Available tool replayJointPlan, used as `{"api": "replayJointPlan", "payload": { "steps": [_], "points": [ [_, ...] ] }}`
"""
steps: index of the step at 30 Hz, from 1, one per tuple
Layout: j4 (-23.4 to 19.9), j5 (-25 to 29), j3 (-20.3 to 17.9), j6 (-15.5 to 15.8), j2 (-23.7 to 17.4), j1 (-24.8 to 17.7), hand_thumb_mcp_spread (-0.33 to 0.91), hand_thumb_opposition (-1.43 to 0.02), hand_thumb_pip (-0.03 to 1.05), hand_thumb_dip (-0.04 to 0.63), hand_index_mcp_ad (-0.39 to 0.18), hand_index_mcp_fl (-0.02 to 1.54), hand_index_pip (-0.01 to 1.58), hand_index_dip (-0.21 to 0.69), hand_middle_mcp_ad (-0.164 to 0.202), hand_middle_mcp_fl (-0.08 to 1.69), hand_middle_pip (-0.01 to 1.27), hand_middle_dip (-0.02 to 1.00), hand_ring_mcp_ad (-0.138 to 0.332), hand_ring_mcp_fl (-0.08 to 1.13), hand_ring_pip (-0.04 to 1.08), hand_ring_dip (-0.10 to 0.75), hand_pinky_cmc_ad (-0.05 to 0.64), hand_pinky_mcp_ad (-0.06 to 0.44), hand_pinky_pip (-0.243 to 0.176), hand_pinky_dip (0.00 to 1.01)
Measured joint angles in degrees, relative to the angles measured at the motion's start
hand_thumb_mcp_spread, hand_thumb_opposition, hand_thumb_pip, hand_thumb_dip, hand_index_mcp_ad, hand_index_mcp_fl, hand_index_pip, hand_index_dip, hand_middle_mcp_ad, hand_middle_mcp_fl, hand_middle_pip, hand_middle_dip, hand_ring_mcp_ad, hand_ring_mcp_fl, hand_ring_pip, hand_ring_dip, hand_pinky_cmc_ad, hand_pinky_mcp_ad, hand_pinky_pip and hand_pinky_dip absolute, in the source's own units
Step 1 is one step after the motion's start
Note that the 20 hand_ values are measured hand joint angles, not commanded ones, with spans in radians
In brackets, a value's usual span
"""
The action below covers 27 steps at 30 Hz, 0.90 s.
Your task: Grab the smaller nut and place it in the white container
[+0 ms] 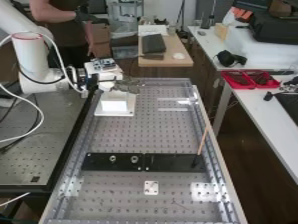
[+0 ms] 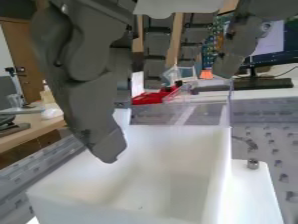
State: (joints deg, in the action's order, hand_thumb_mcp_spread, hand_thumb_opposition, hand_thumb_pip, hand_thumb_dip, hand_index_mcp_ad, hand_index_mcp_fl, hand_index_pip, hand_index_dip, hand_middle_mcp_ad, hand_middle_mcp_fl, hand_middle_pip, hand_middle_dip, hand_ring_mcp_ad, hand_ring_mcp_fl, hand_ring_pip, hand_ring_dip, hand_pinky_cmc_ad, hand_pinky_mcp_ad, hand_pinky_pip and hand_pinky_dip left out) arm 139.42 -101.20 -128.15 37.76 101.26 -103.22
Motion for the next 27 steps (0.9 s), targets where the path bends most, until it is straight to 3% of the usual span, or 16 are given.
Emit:
{"api": "replayJointPlan", "payload": {
  "steps": [4, 14, 20, 21, 27],
  "points": [
    [1.50, 0.02, 0.32, 0.44, -0.41, 0.71, 0.55, -0.91, 0.56, 0.253, -0.171, 0.22, 1.37, 0.195, 0.010, 0.26, 0.13, 0.24, 0.093, 0.04, 0.11, 0.087, 0.347, 0.248, 0.033, 0.20],
    [5.07, -0.02, 1.05, 0.58, -2.21, 2.73, 0.50, -0.90, 0.64, 0.269, -0.171, 0.08, 1.19, 0.091, 0.007, 0.23, 0.13, 0.24, 0.098, 0.01, 0.11, 0.087, 0.340, 0.244, 0.021, 0.22],
    [9.57, 1.55, 3.23, 1.07, -6.87, 5.74, 0.47, -0.88, 0.64, 0.269, -0.171, 0.04, 1.11, 0.077, 0.007, 0.18, 0.13, 0.24, 0.098, 0.01, 0.11, 0.087, 0.340, 0.246, 0.021, 0.24],
    [11.15, 2.36, 4.20, 1.19, -8.07, 6.55, 0.47, -0.88, 0.64, 0.269, -0.171, 0.03, 1.09, 0.075, 0.007, 0.18, 0.13, 0.24, 0.098, 0.01, 0.11, 0.087, 0.340, 0.244, 0.002, 0.24],
    [16.95, 7.72, 9.08, 2.05, -12.98, 9.65, 0.46, -0.86, 0.64, 0.269, -0.171, 0.02, 1.00, 0.075, 0.010, 0.18, 0.13, 0.24, 0.094, 0.01, 0.11, 0.087, 0.340, 0.244, -0.010, 0.28]
  ]
}}
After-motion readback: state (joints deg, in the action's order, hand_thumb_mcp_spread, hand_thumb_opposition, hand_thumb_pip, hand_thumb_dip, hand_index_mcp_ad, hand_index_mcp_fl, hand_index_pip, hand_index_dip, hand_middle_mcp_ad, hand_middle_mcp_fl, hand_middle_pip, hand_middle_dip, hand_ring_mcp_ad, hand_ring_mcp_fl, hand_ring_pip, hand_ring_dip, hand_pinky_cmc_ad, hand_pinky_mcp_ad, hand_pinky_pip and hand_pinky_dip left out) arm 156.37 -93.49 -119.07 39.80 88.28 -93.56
